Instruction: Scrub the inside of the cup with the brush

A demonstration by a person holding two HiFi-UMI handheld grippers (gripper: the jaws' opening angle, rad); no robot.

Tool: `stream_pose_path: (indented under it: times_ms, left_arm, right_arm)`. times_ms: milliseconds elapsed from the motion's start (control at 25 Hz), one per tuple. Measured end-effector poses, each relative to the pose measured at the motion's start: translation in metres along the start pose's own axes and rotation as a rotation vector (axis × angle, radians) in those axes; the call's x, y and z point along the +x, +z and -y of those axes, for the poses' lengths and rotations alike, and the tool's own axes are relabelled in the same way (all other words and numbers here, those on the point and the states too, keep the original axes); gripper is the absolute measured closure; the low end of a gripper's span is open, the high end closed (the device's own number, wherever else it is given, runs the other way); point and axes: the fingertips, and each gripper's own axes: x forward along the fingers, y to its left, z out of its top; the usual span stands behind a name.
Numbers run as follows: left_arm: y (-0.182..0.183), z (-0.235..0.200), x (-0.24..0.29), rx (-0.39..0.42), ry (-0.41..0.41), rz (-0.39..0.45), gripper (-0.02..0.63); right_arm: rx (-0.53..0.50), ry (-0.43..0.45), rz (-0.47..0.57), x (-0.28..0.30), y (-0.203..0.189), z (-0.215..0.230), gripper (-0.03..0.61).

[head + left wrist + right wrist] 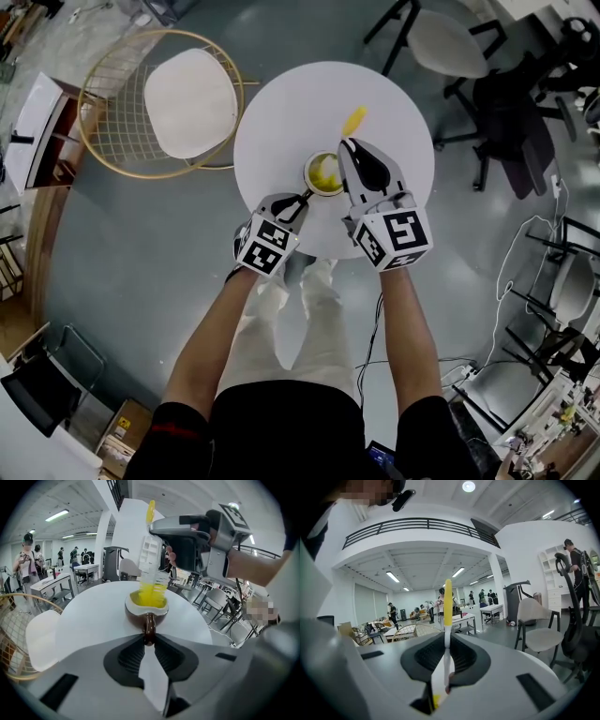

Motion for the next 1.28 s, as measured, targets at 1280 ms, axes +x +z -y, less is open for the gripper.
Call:
stream_pose_path:
  times_ms: [1280]
  left_arm:
    - [-0.002, -0.002, -0.001, 0.01, -0.01, -0.014, 0.538]
  right_arm:
    - [0.155, -0.007, -0.002, -0.012, -0.007, 0.0, 0.531]
